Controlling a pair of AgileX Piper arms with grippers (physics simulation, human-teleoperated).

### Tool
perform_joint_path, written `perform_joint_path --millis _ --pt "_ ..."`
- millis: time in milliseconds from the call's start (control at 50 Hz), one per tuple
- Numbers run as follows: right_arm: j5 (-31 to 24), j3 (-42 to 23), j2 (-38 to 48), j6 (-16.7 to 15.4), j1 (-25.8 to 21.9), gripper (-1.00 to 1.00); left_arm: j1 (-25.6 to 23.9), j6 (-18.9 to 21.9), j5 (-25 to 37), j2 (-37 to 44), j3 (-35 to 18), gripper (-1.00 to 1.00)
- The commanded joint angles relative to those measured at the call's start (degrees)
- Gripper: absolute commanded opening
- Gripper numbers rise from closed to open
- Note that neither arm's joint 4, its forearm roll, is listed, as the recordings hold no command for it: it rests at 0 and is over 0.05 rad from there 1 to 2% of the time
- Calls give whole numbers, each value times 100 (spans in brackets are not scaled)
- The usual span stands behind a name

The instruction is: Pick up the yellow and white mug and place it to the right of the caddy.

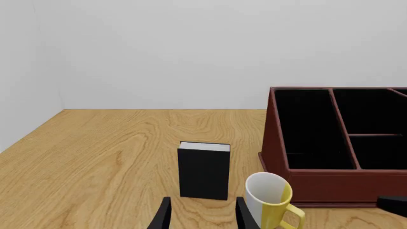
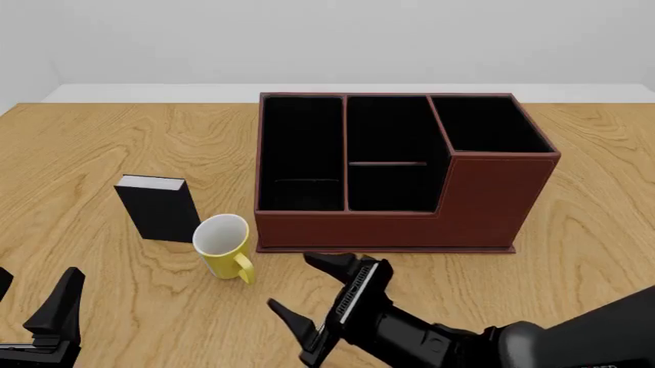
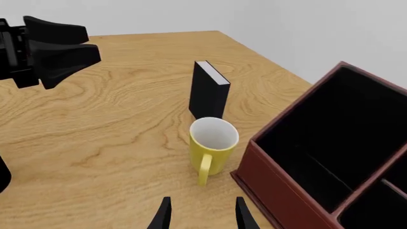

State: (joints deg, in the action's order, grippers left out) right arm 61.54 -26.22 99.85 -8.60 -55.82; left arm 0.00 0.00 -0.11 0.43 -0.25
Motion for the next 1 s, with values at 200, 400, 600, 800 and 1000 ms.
perform_joint_path --millis 200,400,600,800,1000 --pt "-127 -364 271 -20 -31 100 0 0 0 0 0 100" --pt "-70 -441 454 -103 26 100 0 0 0 0 0 100" --pt "-64 -563 618 -69 14 100 0 0 0 0 0 100" --pt "-79 -658 733 -72 18 100 0 0 0 0 0 100" --pt "-111 -755 810 -64 35 100 0 0 0 0 0 100"
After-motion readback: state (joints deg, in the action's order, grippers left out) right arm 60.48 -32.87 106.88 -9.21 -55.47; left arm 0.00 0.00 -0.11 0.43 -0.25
